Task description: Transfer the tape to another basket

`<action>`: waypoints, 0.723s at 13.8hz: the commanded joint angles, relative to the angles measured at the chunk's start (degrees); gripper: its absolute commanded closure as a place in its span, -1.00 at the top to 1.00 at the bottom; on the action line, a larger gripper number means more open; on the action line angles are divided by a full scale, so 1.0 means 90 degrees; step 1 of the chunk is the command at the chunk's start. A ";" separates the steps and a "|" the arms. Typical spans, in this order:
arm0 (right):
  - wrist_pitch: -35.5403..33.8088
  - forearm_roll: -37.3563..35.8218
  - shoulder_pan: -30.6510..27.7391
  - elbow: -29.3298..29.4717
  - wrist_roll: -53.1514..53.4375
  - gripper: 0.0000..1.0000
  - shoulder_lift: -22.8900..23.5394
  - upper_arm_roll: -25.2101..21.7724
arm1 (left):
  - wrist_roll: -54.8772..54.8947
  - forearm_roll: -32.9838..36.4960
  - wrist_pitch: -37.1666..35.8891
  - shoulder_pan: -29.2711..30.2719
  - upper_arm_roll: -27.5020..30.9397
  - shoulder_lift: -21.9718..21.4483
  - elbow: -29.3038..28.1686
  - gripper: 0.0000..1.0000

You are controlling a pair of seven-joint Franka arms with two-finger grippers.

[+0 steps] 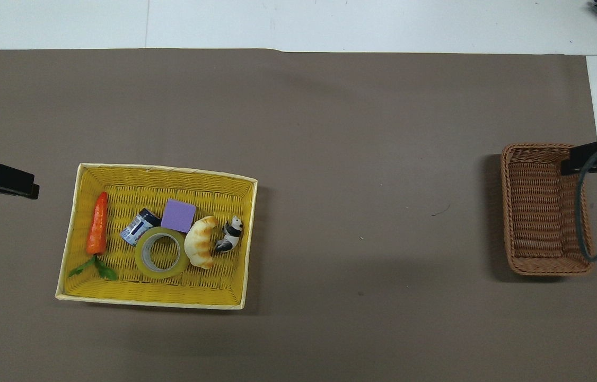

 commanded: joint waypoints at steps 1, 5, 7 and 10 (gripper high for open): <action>-0.0074 0.0001 -0.0011 -0.0090 -0.0138 1.00 -0.0111 0.0002 | -0.0006 0.0015 -0.0134 0.0042 -0.0026 -0.0189 -0.0085 1.00; -0.0074 0.0001 -0.0001 -0.0090 -0.0138 1.00 -0.0111 0.0002 | -0.0045 0.0015 -0.0114 0.0013 -0.0036 -0.0171 -0.0067 1.00; -0.0074 0.0001 -0.0001 -0.0100 -0.0138 1.00 -0.0111 0.0002 | -0.0055 0.0015 -0.0104 0.0022 -0.0036 -0.0171 -0.0067 1.00; -0.0074 0.0001 -0.0020 -0.0090 -0.0138 1.00 -0.0111 0.0002 | -0.0045 0.0015 -0.0065 0.0013 -0.0046 -0.0171 -0.0077 1.00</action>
